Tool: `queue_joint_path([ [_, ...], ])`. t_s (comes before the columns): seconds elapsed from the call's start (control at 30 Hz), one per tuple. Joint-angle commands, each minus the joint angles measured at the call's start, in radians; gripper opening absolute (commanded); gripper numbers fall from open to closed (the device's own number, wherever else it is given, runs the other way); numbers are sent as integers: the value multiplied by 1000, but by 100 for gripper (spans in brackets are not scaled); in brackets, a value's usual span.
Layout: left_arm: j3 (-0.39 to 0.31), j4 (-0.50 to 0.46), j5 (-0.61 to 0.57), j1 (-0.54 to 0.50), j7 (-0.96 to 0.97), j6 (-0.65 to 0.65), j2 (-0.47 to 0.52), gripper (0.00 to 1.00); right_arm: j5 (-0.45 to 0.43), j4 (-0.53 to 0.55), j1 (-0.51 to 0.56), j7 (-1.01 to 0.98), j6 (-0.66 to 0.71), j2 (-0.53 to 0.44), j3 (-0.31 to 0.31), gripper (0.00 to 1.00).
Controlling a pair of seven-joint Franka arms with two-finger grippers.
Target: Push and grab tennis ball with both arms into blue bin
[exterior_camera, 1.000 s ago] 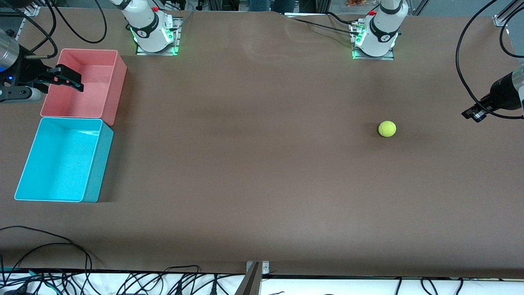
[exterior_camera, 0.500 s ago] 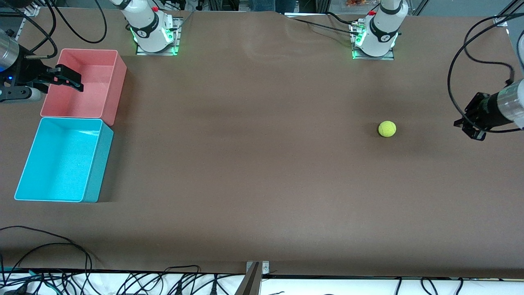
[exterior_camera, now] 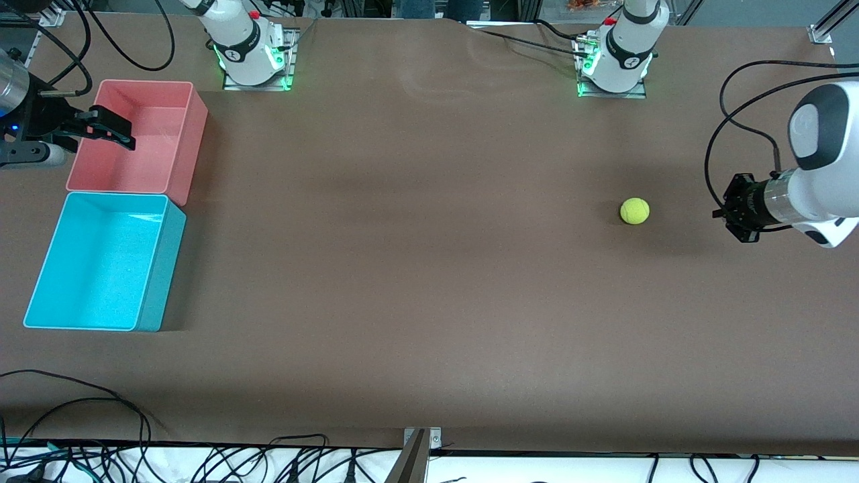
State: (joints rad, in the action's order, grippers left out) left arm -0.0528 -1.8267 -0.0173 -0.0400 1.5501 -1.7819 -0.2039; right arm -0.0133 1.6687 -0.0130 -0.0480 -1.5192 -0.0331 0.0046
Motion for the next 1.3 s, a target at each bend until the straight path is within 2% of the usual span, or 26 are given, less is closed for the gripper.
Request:
queue_joint_path([
  [0.0,8,-140,-21,-20,27,-105,44,0,4,-9,2,7,16,-5,0,100],
  [0.17,8,-250,-27,-27,27,-192,47,0,3,-9,2,7,16,-5,2,100],
  [0.43,10,-459,-29,-29,27,-464,47,0,4,-9,2,8,17,-5,2,100],
  [0.73,10,-577,-29,-37,27,-648,32,0,3,-9,2,8,17,-5,2,100],
  [0.9,10,-603,-29,-37,27,-735,-9,0,3,-9,2,5,17,-5,2,100],
  [1.27,7,-605,-58,-44,25,-761,-35,0,3,-12,-1,7,17,-5,5,100],
])
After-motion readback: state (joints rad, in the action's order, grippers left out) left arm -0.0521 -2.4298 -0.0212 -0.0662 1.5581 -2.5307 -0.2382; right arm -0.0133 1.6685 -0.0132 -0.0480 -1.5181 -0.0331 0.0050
